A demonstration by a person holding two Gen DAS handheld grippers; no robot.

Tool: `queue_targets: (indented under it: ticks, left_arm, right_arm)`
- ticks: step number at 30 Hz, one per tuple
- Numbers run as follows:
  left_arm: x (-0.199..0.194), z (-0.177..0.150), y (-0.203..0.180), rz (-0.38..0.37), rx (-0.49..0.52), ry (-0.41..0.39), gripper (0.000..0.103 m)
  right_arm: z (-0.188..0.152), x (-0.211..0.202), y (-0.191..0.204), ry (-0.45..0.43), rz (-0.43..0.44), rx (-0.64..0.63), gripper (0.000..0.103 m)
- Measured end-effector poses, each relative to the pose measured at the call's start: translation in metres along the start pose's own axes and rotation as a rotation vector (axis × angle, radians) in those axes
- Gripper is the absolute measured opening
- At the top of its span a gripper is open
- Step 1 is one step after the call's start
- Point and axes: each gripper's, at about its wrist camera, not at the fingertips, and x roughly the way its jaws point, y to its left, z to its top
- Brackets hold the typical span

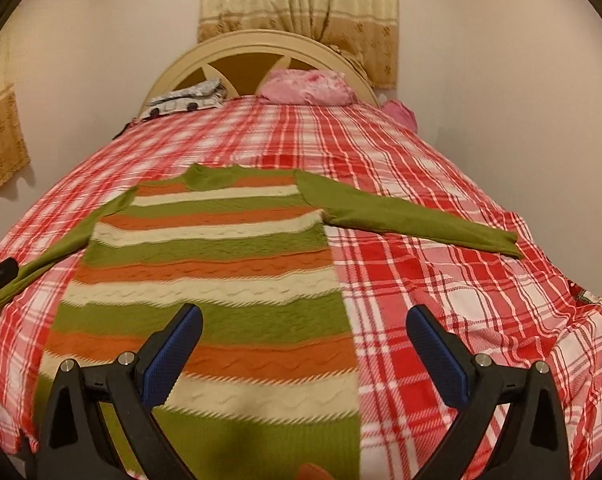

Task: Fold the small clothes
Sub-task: 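Move the right tool down toward the cuff of the nearest green sleeve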

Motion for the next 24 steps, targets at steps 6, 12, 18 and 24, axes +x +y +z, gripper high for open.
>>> queue_targets:
  ticks: [6,12,18,24]
  left_arm:
    - [0.032,0.015,-0.012,-0.005,0.030,0.037,0.103]
    - [0.064,0.031,-0.024,-0.005,0.056,0.056,0.103]
    - [0.095,0.044,-0.038,-0.012,0.080,0.081,0.103]
    - [0.120,0.055,-0.049,-0.017,0.096,0.099,0.103]
  right_arm:
    - [0.018,0.036,-0.020,0.031,-0.011,0.045,0.102]
    - [0.032,0.067,-0.040,0.060,-0.037,0.073,0.102]
    - [0.044,0.094,-0.078,0.084,-0.093,0.117,0.102]
    - [0.057,0.118,-0.135,0.109,-0.150,0.209,0.102]
